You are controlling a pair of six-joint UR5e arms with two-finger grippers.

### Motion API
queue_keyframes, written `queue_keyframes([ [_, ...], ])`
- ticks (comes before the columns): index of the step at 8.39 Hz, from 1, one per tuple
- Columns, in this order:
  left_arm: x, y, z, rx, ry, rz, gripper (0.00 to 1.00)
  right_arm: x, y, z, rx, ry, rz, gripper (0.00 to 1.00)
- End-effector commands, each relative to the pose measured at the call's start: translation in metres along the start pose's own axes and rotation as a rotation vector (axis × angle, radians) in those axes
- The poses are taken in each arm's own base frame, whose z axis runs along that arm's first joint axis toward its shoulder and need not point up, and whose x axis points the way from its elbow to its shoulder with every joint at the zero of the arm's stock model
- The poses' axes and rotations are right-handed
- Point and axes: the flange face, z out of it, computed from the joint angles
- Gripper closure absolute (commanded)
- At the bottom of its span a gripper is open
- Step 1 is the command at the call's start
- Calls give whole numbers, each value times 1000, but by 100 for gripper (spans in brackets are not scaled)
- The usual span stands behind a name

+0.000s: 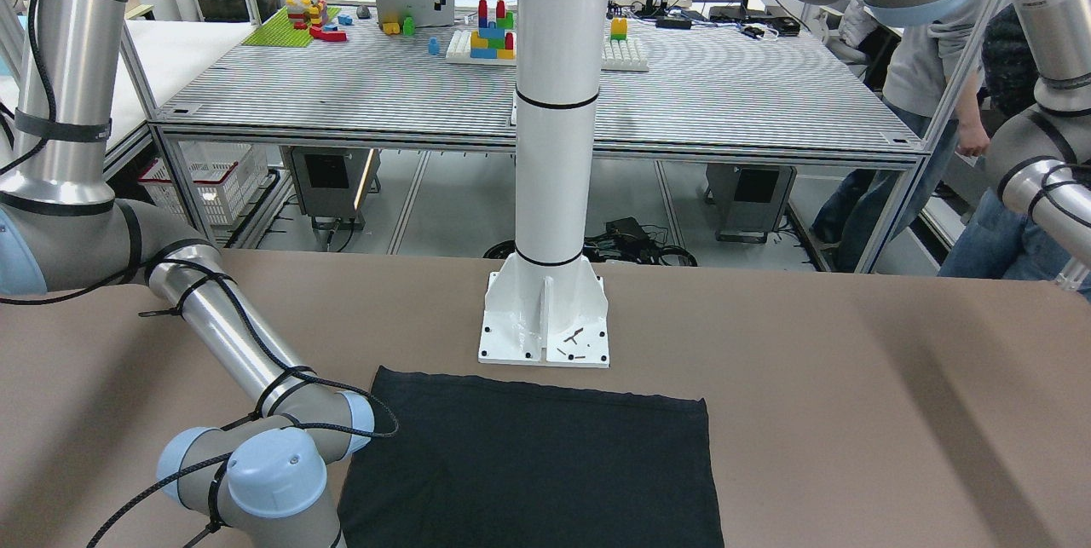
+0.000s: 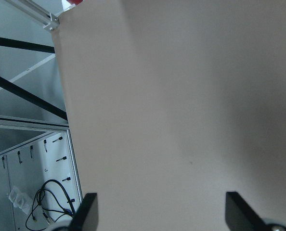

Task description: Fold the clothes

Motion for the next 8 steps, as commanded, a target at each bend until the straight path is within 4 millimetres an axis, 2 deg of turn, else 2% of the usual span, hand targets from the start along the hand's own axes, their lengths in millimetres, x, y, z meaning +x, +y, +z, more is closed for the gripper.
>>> queue_keyframes([
  [1,2,-1,1,0,2,3,7,-11,9,5,-6,-5,-6,100],
  [2,3,-2,1,0,3,8,6,-9,10,6,-6,-5,-6,4],
  [3,18,-6,7,-2,40,31,6,-10,11,5,-5,-10,-3,5],
  [4,46,-23,12,9,123,18,6,-13,10,0,0,-19,-5,5],
  [5,89,-73,9,37,178,-45,6,-17,10,-8,5,-31,-9,5],
  [6,160,-129,11,44,239,-65,6,-15,12,-8,0,-32,-9,5],
  [8,304,-211,32,-14,359,-183,7,-11,22,-26,9,-56,-14,5],
])
